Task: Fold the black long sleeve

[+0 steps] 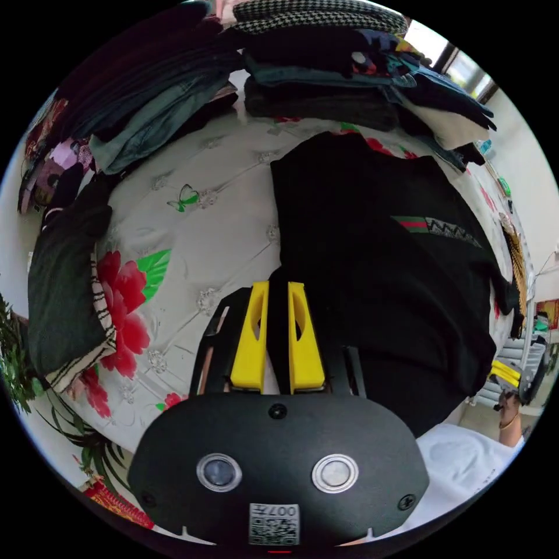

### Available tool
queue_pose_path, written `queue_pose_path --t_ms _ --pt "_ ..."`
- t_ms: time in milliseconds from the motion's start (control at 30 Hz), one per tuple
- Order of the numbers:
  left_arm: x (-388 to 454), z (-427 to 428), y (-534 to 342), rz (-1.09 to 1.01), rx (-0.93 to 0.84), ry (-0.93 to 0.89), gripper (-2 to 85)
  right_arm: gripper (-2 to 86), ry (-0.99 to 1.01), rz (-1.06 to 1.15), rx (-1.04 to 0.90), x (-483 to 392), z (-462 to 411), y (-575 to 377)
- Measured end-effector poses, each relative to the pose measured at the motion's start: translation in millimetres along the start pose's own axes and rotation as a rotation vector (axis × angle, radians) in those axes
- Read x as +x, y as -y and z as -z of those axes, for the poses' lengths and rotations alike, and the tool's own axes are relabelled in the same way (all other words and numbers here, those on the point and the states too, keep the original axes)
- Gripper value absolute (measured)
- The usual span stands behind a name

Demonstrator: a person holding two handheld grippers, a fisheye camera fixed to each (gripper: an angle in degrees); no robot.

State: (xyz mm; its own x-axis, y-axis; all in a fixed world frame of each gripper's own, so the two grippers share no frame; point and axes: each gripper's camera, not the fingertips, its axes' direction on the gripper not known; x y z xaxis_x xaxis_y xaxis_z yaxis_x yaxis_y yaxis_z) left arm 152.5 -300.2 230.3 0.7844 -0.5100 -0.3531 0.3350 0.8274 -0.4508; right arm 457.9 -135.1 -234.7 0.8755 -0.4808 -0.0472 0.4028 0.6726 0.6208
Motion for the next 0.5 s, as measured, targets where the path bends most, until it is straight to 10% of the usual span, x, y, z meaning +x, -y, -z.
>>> queue_pose_path --t_ms 133,500 --pt "-28.2 -12.8 6.6 0.082 0.029 -0.094 4.5 0.9 0.260 -0.301 0.085 69.5 11.6 -30.2" --pt "-64.5 29.0 -87.5 0.281 0.129 -0.212 5.2 7.1 0.145 -0.872 0.551 243.9 103.5 -143.2"
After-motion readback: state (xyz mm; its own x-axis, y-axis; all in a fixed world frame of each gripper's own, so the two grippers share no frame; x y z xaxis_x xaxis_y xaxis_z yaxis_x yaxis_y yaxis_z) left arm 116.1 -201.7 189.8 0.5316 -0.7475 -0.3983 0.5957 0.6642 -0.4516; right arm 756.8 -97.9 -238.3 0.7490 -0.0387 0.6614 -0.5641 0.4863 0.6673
